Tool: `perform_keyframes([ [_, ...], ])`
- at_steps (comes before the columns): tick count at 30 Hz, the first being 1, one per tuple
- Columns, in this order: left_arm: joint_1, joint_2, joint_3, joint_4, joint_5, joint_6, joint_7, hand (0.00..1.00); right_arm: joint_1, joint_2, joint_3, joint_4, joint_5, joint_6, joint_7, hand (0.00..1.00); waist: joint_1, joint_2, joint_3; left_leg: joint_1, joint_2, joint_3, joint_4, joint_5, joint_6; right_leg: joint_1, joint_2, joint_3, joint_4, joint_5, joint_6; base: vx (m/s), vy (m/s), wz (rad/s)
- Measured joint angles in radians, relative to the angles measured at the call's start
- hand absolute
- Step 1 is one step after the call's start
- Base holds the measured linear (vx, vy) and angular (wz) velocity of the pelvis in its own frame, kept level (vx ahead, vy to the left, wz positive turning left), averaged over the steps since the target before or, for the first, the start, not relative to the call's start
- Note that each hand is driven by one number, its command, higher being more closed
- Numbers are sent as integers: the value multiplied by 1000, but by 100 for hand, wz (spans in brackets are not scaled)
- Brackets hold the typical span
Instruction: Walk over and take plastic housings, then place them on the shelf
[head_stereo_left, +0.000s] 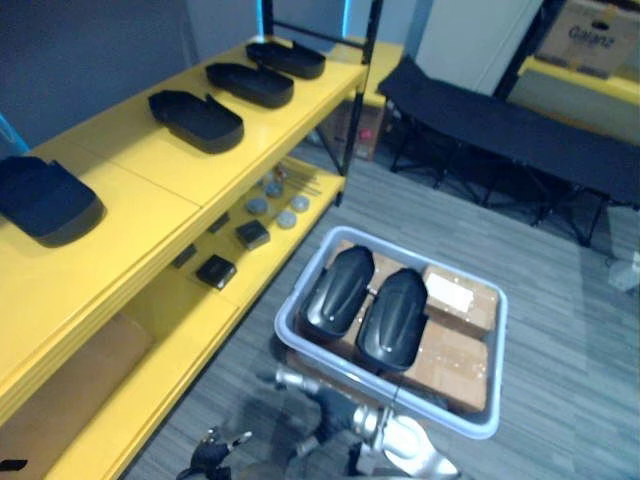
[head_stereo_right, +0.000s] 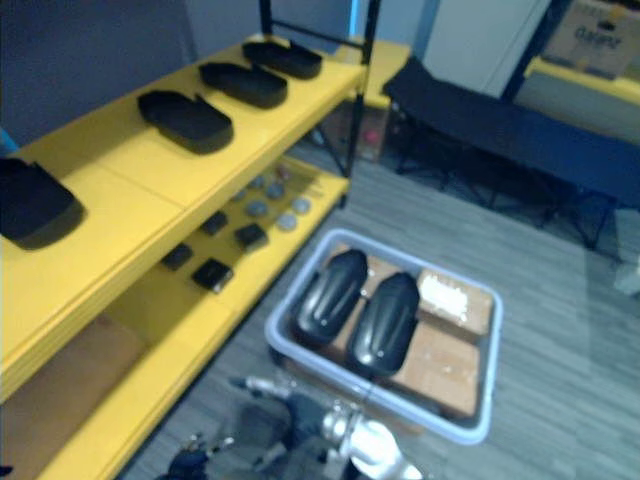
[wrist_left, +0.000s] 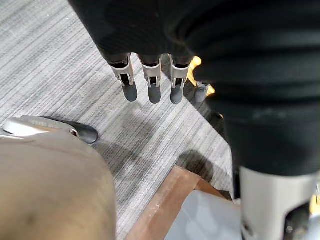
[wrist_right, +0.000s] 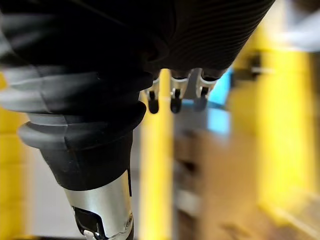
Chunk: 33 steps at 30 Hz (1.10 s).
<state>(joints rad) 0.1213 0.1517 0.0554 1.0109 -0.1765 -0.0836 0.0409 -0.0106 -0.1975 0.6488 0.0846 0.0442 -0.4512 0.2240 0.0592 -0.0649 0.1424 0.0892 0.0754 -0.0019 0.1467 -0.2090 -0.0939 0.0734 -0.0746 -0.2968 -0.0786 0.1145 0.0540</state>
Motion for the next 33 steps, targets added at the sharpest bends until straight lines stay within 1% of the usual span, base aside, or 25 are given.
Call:
perform_keyframes([
  [2,3,0,1,0,0,-1,3,0,-19,66,-124,-8,-1,97,-208,0,10,-3,-12,8,0,11,2,0,0,4,-1,5,0,4,1,-38,-8,-9],
  [3,5,-1,1,0,0,-1,4,0,-18,80,-161,1,-2,114,-256,0,10,-2,-11,14,-1,12,1,0,0,10,-1,6,0,4,1,-38,-4,-4],
  [4,14,-2,1,0,2,-2,4,0,-7,94,-232,19,-15,151,-355,0,9,2,-12,21,-2,12,1,0,0,17,-3,6,0,4,2,0,0,0],
  [5,20,-3,1,-1,8,-4,4,0,-1,96,-269,29,-21,167,-407,0,8,3,-13,22,-3,13,1,0,0,18,-4,7,0,5,3,-38,0,-1],
  [6,30,-3,0,-2,31,-7,4,0,0,96,-351,62,-20,192,-490,0,7,9,-10,21,-5,16,1,1,1,17,-7,8,0,7,5,-44,-1,-3],
  [7,40,-5,0,-2,36,-10,3,0,-4,95,-450,106,-20,198,-557,0,7,18,-4,19,-8,20,1,1,2,14,-11,10,0,9,8,-51,0,-5],
  [8,44,-4,-1,-3,42,-11,1,0,-10,91,-498,127,-23,206,-595,0,7,23,1,16,-8,27,1,1,3,11,-13,13,0,11,11,-69,5,-16],
  [9,53,-6,-3,-9,60,-14,-2,0,-42,75,-582,170,-22,231,-648,0,8,35,18,8,-9,51,2,2,4,-5,-17,26,2,15,13,-104,1,-21],
  [10,51,-4,-18,-17,67,-19,-4,0,-96,55,-645,216,-21,260,-688,0,2,39,47,-17,-10,67,14,1,6,-27,-23,29,5,17,19,-128,-3,-16],
  [11,42,-1,-28,-21,66,-21,-6,0,-125,40,-672,234,-23,278,-708,0,-3,39,63,-40,-9,72,27,0,7,-43,-27,28,8,21,22,-171,-14,5],
  [12,17,5,-31,-26,64,-26,-7,0,-195,0,-706,282,-27,305,-739,0,-9,44,108,-91,-8,79,54,-6,16,-78,-31,25,11,31,20,-172,-32,14],
  [13,-8,10,-30,-39,57,-32,-6,0,-264,-41,-717,328,-28,330,-766,0,-8,44,156,-140,3,98,83,-6,17,-114,-32,24,11,40,23,-167,-38,14],
  [14,-19,11,-30,-48,53,-37,-6,0,-293,-55,-730,344,-27,343,-774,0,-6,42,179,-165,5,97,99,-6,17,-130,-31,22,12,43,24,-126,-44,9],
  [15,-40,16,-30,-62,23,-50,-6,0,-350,-74,-741,376,-23,369,-793,0,2,36,219,-212,12,92,128,-6,17,-161,-27,19,14,50,31,-84,-32,10],
  [17,-72,25,-29,-87,14,-56,-3,0,-428,-103,-773,434,3,408,-813,0,14,32,285,-277,24,65,189,-16,10,-184,-16,-4,15,68,15,-18,-22,25],
  [18,-80,26,-30,-90,5,-62,-2,0,-440,-109,-785,449,19,418,-818,0,17,31,299,-291,27,56,205,-22,9,-185,-13,-8,16,69,16,34,17,28],
  [19,-90,28,-28,-91,-19,-73,1,0,-454,-118,-801,477,42,433,-834,0,35,24,311,-321,35,52,235,-33,6,-202,-7,-7,21,69,15,58,52,18],
  [20,-94,30,-29,-91,-22,-78,4,0,-461,-122,-816,488,71,441,-844,0,42,21,312,-340,37,47,255,-38,3,-216,-6,-5,27,69,16,89,93,20],
  [21,-94,32,-29,-97,-24,-88,9,0,-478,-130,-824,517,123,453,-861,0,42,17,321,-357,35,41,274,-39,3,-221,-9,-3,32,70,17,104,110,22],
  [24,-94,31,-31,-119,-52,-91,17,0,-508,-161,-826,579,222,457,-878,0,55,15,324,-372,27,40,281,-41,6,-233,-14,-2,42,76,25,68,68,13],
  [26,-94,29,-34,-127,-58,-93,16,0,-528,-181,-826,604,246,457,-872,0,64,16,324,-379,19,40,281,-44,13,-247,-23,-2,51,76,25,42,57,-1],
  [28,-103,28,-38,-129,-62,-99,15,0,-548,-206,-828,621,256,457,-858,0,64,23,329,-399,8,37,281,-46,17,-264,-32,-2,55,76,25,16,66,5],
  [30,-107,26,-40,-128,-69,-106,15,0,-580,-213,-848,665,266,462,-856,0,66,23,329,-414,0,37,284,-45,20,-281,-41,-2,58,76,25,-4,50,4],
  [31,-111,23,-42,-127,-93,-110,14,0,-597,-221,-856,694,269,471,-857,0,66,32,334,-418,-4,37,288,-44,22,-284,-45,-2,65,76,25,-5,31,4],
  [33,-112,13,-55,-127,-106,-113,9,0,-610,-241,-860,726,292,491,-857,0,69,49,344,-423,-4,33,301,-48,29,-285,-46,-2,77,76,25,-35,42,6],
])
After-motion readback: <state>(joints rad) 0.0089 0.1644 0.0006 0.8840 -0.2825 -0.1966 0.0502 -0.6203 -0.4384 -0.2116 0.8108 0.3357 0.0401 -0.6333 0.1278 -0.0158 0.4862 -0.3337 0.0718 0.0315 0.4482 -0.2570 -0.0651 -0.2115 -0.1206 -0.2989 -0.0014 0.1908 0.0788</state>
